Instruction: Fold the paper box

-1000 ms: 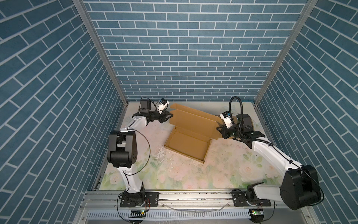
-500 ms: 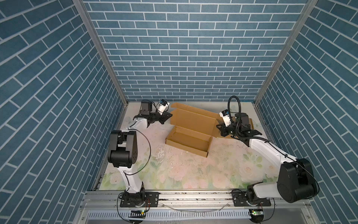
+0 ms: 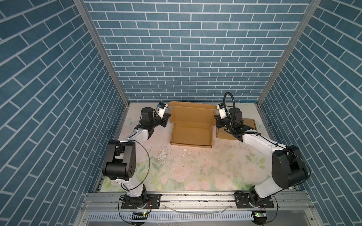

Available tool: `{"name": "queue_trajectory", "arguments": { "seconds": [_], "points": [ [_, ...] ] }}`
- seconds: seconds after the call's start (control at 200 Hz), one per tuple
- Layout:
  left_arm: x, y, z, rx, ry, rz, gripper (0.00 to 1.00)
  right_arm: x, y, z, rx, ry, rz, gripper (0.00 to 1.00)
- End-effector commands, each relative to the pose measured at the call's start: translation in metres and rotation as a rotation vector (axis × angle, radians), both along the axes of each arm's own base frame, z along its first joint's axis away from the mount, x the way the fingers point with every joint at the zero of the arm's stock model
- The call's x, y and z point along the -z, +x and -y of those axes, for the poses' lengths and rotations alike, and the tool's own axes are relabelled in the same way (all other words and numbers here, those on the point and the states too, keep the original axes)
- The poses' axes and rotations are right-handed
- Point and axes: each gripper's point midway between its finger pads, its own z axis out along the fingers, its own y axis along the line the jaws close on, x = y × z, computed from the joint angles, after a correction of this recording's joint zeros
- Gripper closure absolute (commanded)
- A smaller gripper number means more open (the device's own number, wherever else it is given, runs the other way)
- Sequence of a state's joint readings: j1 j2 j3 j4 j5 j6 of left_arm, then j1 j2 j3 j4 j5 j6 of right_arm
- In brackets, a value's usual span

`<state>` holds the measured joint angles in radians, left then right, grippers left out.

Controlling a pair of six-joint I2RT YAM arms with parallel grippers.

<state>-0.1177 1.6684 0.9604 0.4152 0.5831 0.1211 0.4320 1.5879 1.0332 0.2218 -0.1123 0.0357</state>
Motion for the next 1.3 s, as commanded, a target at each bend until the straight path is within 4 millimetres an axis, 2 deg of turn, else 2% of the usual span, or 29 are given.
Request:
{"name": "queue_trajectory", "arguments": {
  "seconds": [0.0,0.16,0.37,0.71,0.97,1.245,1.26,1.295],
  "points": [
    [-0.007,0.001,0.011,-0.083,-0.004,0.071,0.96,-0.035,0.021,-0.004,0.11,0.08,0.148,1.0],
    [0.001,-0.007,0.015,-0.164,-0.012,0.089,0.97,-0.029,0.017,-0.013,0.159,0.118,0.187,1.0],
    [0.013,-0.018,0.024,-0.185,-0.001,0.094,0.97,-0.014,0.01,-0.009,0.221,0.171,0.202,1.0],
    [0.03,-0.025,0.029,-0.17,-0.006,0.052,0.97,0.015,0.001,-0.008,0.235,0.2,0.161,1.0],
    [0.04,-0.032,0.038,-0.155,-0.006,0.031,0.97,0.029,-0.004,-0.003,0.251,0.209,0.146,1.0],
    [0.048,-0.038,0.051,-0.147,-0.003,0.02,0.98,0.042,-0.011,-0.008,0.242,0.219,0.126,1.0],
    [0.056,-0.042,0.05,-0.148,0.007,0.004,0.98,0.043,-0.011,-0.008,0.242,0.22,0.125,1.0],
    [0.059,-0.044,0.049,-0.149,0.012,0.001,0.98,0.044,-0.012,-0.009,0.239,0.221,0.121,1.0]
  ]
}}
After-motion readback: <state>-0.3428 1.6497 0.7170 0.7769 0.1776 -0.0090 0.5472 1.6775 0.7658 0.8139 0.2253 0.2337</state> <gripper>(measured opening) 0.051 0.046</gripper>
